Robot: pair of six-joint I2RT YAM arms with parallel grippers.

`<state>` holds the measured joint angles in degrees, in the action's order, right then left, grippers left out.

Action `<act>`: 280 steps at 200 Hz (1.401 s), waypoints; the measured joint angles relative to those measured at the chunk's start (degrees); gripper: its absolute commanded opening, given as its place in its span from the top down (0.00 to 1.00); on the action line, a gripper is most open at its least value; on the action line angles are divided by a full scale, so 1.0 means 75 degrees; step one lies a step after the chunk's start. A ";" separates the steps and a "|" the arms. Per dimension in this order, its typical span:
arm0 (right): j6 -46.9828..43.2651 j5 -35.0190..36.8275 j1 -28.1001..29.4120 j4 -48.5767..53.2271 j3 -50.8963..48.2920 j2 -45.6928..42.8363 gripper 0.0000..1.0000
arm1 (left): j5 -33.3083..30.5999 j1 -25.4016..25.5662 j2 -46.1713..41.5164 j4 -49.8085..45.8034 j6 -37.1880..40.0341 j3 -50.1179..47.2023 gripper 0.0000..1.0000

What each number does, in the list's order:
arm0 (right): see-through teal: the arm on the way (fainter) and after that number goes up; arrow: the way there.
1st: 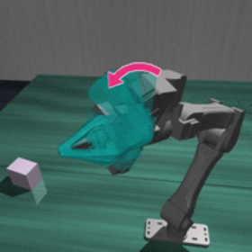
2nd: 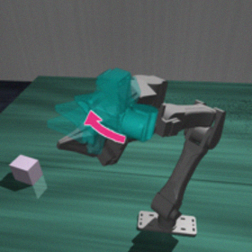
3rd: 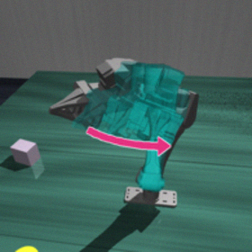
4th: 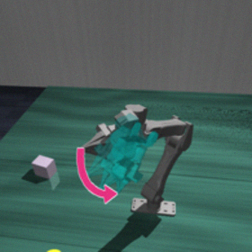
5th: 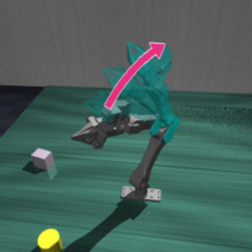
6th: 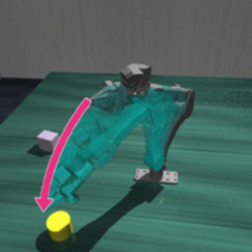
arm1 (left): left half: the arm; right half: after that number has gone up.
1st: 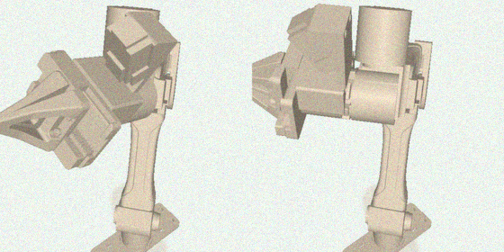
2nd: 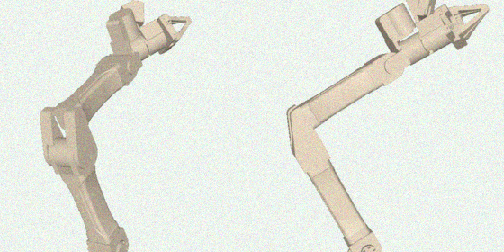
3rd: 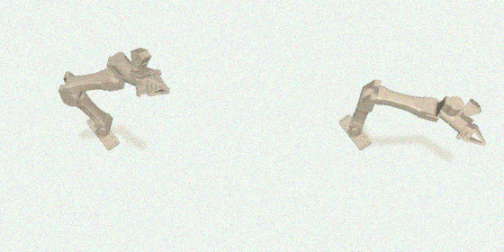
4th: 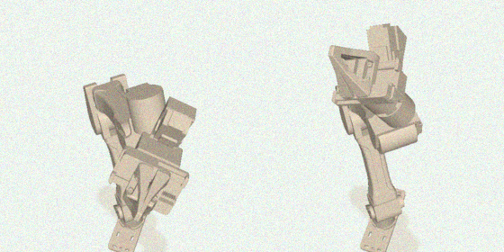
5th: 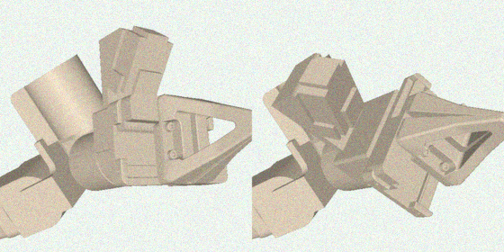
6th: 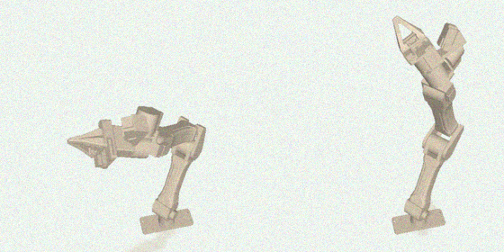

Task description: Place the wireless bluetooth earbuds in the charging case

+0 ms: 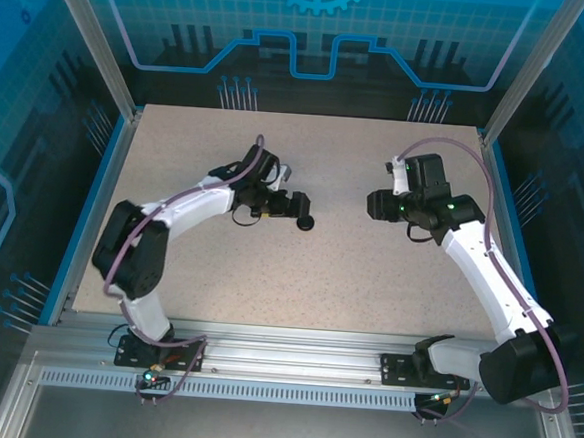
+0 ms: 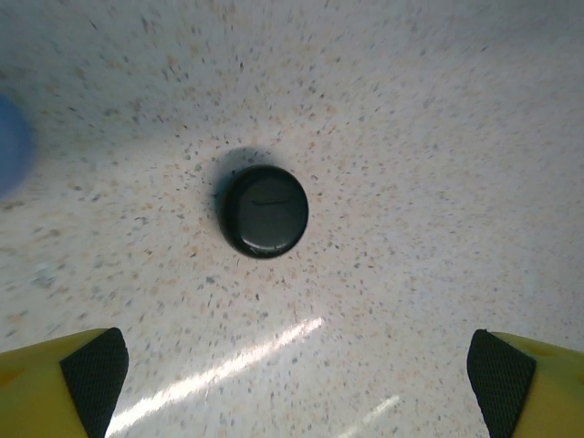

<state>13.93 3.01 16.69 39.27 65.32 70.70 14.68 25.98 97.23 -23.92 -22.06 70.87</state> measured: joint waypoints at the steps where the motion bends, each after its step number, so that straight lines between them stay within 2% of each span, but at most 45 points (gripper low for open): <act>1: -0.0006 0.0017 -0.0006 -0.0009 -0.0017 -0.0009 0.43 | -0.0017 0.0000 -0.0032 0.0000 0.0000 -0.0012 0.01; 44: 0.0119 0.1300 -0.0425 -0.0755 -0.1189 -0.0513 0.28 | -0.1440 -0.0105 -0.1859 -0.0125 0.0245 -0.0903 0.01; 66: -0.0017 0.1801 -0.0688 -0.1463 -0.2025 -0.0685 0.26 | -0.2151 -0.0414 -0.2524 -0.0114 0.0490 -0.1530 0.01; 114: -0.0519 0.1865 -0.1399 -0.3445 -0.3710 -0.0711 0.23 | -0.3669 -0.1221 -0.3232 0.0664 0.1355 -0.3110 0.01; 139: -0.0866 0.1696 -0.1515 -0.4832 -0.4511 -0.0682 0.22 | -0.4039 -0.1390 -0.3229 0.1454 0.1891 -0.3850 0.01; 173: -0.1241 0.1355 -0.1577 -0.6333 -0.5065 -0.0370 0.21 | -0.3975 -0.1699 -0.3130 0.3147 0.2763 -0.4698 0.01; 213: -0.1530 0.0935 -0.1591 -0.7909 -0.5313 0.0216 0.21 | -0.3200 -0.2159 -0.2704 0.5485 0.3552 -0.5680 0.01; 256: -0.1682 0.0662 -0.1597 -0.8900 -0.5313 0.0930 0.21 | -0.2116 -0.3174 -0.2305 0.7624 0.3526 -0.6283 0.01; 280: -0.1722 0.0592 -0.1597 -0.9585 -0.5313 0.1402 0.20 | -0.1775 -0.3497 -0.1687 0.8836 0.3337 -0.6618 0.01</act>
<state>1.02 7.44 4.71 -32.62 25.47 81.21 1.37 -0.25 84.58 42.35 2.96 21.23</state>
